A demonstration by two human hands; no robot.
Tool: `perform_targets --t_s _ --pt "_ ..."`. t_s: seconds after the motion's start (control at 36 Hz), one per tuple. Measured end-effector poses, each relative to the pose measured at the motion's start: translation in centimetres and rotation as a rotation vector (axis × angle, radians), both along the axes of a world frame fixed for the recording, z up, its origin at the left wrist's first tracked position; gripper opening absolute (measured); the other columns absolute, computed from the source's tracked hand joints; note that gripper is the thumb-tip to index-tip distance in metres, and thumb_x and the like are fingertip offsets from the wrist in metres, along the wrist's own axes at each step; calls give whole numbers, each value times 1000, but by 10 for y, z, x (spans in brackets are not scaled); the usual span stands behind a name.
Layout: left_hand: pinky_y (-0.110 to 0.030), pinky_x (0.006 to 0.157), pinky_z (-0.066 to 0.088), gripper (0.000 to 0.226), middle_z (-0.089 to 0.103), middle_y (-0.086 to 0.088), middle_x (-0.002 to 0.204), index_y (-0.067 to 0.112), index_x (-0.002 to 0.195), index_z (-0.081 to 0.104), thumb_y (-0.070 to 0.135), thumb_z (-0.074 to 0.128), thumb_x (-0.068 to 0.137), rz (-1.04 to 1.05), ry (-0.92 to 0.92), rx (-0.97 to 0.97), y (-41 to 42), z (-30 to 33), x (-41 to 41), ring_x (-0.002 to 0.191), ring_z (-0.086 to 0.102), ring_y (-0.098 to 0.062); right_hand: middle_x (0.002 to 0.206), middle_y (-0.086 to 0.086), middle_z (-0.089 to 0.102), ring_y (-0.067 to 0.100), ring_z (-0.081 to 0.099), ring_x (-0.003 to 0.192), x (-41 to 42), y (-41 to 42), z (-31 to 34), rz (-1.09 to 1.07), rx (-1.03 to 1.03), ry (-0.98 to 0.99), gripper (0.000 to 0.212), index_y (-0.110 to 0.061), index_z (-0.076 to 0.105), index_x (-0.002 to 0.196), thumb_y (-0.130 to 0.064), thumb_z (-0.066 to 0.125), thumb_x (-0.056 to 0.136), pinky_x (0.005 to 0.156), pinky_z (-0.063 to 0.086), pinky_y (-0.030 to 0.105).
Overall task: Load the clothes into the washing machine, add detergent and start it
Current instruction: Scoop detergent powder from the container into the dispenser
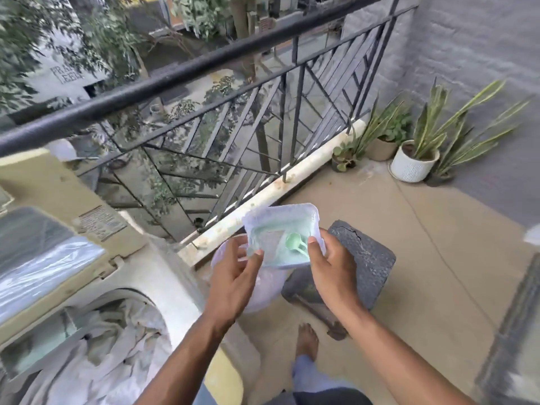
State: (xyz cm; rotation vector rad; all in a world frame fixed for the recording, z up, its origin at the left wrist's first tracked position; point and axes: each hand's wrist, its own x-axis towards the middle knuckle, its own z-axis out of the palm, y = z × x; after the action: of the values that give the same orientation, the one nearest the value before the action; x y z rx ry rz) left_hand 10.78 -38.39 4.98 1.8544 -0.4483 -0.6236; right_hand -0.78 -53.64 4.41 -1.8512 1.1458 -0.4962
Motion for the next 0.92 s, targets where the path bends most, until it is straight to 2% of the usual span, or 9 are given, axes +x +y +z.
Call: perform_targets --t_s 0.06,0.11,0.25,0.36,0.42,0.5,0.56,0.72,0.92 --pt "-15 81 53 29 72 8 124 31 131 59 39 67 103 -58 16 54 -26 -8 2 104 72 -6 84 -11 67 19 61 80 -7 -20 -10 -36 12 10 28 -29 63 99 -51 46 96 76 49 39" --pt "-18 88 53 38 71 14 128 33 136 57 40 70 101 -132 5 117 -54 -15 3 113 69 -5 71 -14 55 15 52 72 -15 -40 -22 -57 25 20 15 -32 56 92 -42 51 102 72 43 36" --pt "-36 100 59 63 66 9 136 32 137 61 61 70 82 -205 -1 280 -118 -51 10 119 68 -11 64 -18 39 11 41 72 -30 -85 -62 -123 74 65 19 -33 44 90 -32 58 103 72 35 30" --pt "-9 88 50 29 69 25 115 54 110 60 48 71 84 -296 28 362 -167 -78 7 108 65 10 63 -18 41 7 42 65 -42 -116 -102 -145 145 125 19 -34 49 87 -30 61 101 68 33 29" --pt "-2 84 45 37 69 40 102 55 108 57 28 77 91 -357 43 398 -189 -97 8 99 63 20 68 -17 49 9 49 69 -49 -130 -124 -155 219 163 9 -25 58 96 -34 62 98 70 38 31" --pt "-30 99 57 52 72 15 127 34 135 63 40 77 84 -419 89 471 -214 -128 4 108 72 -8 95 -4 70 27 65 93 -59 -150 -153 -176 339 250 41 -20 62 110 -52 56 85 82 53 42" --pt "-42 101 59 62 71 3 131 28 139 61 40 77 81 -449 154 520 -227 -148 1 108 74 -19 105 1 72 29 65 100 -63 -163 -167 -193 402 282 50 -21 61 117 -51 55 77 86 54 44" --pt "-26 96 50 59 64 3 135 23 144 58 10 78 89 -514 258 628 -268 -200 -18 113 71 -21 107 1 72 26 66 98 -74 -199 -208 -232 529 313 60 -21 59 125 -42 59 68 80 54 38" --pt "-15 89 38 68 57 7 134 19 152 52 8 77 90 -504 330 667 -302 -234 -30 116 55 -10 112 0 70 21 64 100 -79 -221 -235 -305 614 275 64 -21 60 129 -39 60 67 74 42 28"
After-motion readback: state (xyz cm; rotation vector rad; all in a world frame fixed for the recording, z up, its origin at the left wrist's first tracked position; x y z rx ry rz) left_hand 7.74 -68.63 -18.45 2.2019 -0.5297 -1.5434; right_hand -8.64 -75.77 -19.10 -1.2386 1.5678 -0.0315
